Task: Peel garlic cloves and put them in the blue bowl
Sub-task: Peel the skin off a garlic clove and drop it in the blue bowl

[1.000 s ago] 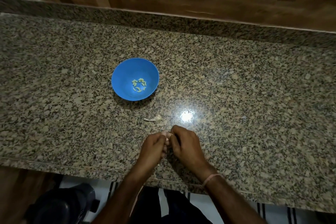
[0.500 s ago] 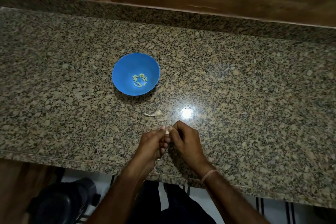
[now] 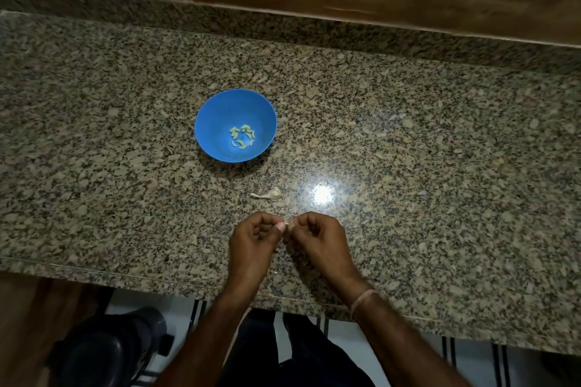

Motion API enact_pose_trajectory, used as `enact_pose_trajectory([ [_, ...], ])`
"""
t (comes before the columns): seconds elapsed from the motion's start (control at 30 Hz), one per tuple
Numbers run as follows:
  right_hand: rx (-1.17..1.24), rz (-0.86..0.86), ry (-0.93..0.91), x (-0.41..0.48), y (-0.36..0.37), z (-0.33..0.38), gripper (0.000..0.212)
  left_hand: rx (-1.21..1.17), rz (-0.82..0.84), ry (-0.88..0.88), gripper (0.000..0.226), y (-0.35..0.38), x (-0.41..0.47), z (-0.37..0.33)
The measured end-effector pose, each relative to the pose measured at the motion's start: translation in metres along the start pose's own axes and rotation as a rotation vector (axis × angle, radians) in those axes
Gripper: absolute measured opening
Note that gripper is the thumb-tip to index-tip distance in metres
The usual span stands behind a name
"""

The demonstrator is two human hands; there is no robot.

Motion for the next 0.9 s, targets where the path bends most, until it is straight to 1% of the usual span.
enact_pose_trajectory([
  [0.1, -0.127, -0.073, -0.136, 0.000, -0.004, 0.009, 0.015, 0.033, 0.063, 0.036, 0.009, 0.002, 0.002, -0.005],
  [0.13, -0.143, -0.081, -0.161, 0.000, -0.005, 0.010, 0.016, 0.013, 0.076, 0.023, 0.009, 0.003, 0.002, -0.005],
  [0.2, -0.129, -0.081, -0.147, -0.001, -0.004, 0.011, 0.017, -0.129, 0.081, -0.081, 0.010, 0.004, 0.001, -0.002],
  [0.27, -0.048, -0.056, -0.041, 0.000, -0.003, 0.007, 0.016, -0.366, 0.098, -0.244, 0.009, 0.009, -0.001, 0.003],
  [0.33, 0.090, -0.004, 0.076, 0.000, 0.000, 0.005, 0.014, -0.561, 0.125, -0.362, 0.010, 0.014, -0.002, 0.008],
  [0.4, 0.298, 0.054, 0.191, -0.001, 0.006, 0.002, 0.015, -0.681, 0.132, -0.426, 0.014, 0.017, -0.001, 0.011],
  [0.43, 0.379, 0.070, 0.245, -0.002, 0.009, 0.000, 0.014, -0.702, 0.139, -0.439, 0.016, 0.018, -0.001, 0.011],
  [0.47, 0.421, 0.068, 0.272, -0.004, 0.012, 0.000, 0.015, -0.672, 0.146, -0.428, 0.016, 0.016, 0.000, 0.011],
  [0.5, 0.361, 0.024, 0.228, -0.005, 0.011, 0.000, 0.016, -0.579, 0.154, -0.397, 0.014, 0.013, 0.001, 0.012],
  [0.53, 0.212, -0.048, 0.117, -0.005, 0.007, 0.002, 0.018, -0.463, 0.166, -0.365, 0.012, 0.010, 0.003, 0.012],
  [0.57, 0.001, -0.123, -0.036, -0.006, 0.005, 0.006, 0.018, -0.370, 0.176, -0.344, 0.010, 0.008, 0.005, 0.013],
  [0.6, -0.186, -0.178, -0.181, -0.008, 0.005, 0.011, 0.017, -0.337, 0.181, -0.358, 0.010, 0.008, 0.007, 0.014],
  [0.63, -0.299, -0.214, -0.274, -0.010, 0.007, 0.014, 0.016, -0.356, 0.181, -0.391, 0.009, 0.007, 0.008, 0.015],
  [0.67, -0.319, -0.234, -0.305, -0.009, 0.008, 0.016, 0.015, -0.388, 0.187, -0.416, 0.009, 0.008, 0.009, 0.015],
  [0.7, -0.271, -0.236, -0.274, -0.008, 0.008, 0.017, 0.016, -0.405, 0.192, -0.415, 0.008, 0.007, 0.010, 0.014],
  [0.8, 0.060, -0.139, -0.028, 0.002, 0.013, 0.006, 0.013, -0.297, 0.197, -0.291, 0.009, 0.001, 0.017, 0.011],
  [0.83, 0.118, -0.118, 0.024, 0.003, 0.014, 0.002, 0.014, -0.271, 0.203, -0.270, 0.010, -0.001, 0.018, 0.012],
  [0.87, 0.139, -0.113, 0.042, 0.003, 0.015, 0.000, 0.015, -0.274, 0.215, -0.273, 0.011, -0.001, 0.020, 0.012],
  [0.9, 0.113, -0.132, 0.012, 0.002, 0.016, 0.001, 0.015, -0.299, 0.234, -0.299, 0.011, 0.000, 0.020, 0.013],
])
Point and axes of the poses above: each hand's wrist, its own x-axis towards the middle knuckle, its own y-axis out of the palm, z = x × y, the point moved 6 cm from there along x, towards the middle knuckle, and after that the axes turned 10 degrees about y, right-handed, at the moved point
